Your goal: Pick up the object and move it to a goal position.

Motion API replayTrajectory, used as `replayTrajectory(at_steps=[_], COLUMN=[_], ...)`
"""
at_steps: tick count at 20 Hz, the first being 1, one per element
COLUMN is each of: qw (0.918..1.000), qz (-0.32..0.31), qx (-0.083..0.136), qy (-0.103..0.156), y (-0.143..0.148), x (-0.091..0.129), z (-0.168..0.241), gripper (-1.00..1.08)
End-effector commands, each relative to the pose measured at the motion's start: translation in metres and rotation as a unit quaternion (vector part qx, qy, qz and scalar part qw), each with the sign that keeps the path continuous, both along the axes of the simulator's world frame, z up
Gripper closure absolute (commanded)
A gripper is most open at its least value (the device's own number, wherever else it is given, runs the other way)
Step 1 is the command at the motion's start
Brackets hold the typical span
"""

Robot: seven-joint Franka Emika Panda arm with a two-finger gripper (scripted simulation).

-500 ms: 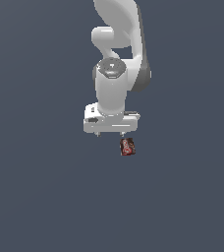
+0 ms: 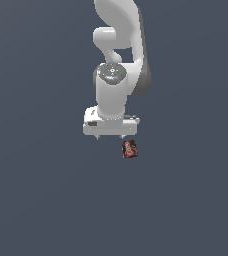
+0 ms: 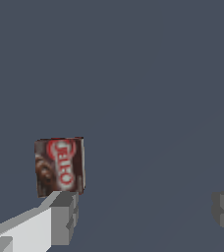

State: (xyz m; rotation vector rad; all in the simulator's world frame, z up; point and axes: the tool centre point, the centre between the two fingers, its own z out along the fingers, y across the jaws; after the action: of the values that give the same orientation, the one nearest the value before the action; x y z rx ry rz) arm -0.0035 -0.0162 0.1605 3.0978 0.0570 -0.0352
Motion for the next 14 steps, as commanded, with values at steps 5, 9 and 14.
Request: replayTrajectory(at_steps=[5,9,14], qw=[1.0000,1.0000,0.9999], qz=[-0.001,0.002,0.008], qx=[-0.001,0.001,0.007], qy=[0.001,0.000,-0.004], y=[0.000,0.011,0.037], x=[0.000,-0.002,-0.006], z=[-0.002,-0.013,-0.039], gripper=[-0.92,-0.92,-0.92])
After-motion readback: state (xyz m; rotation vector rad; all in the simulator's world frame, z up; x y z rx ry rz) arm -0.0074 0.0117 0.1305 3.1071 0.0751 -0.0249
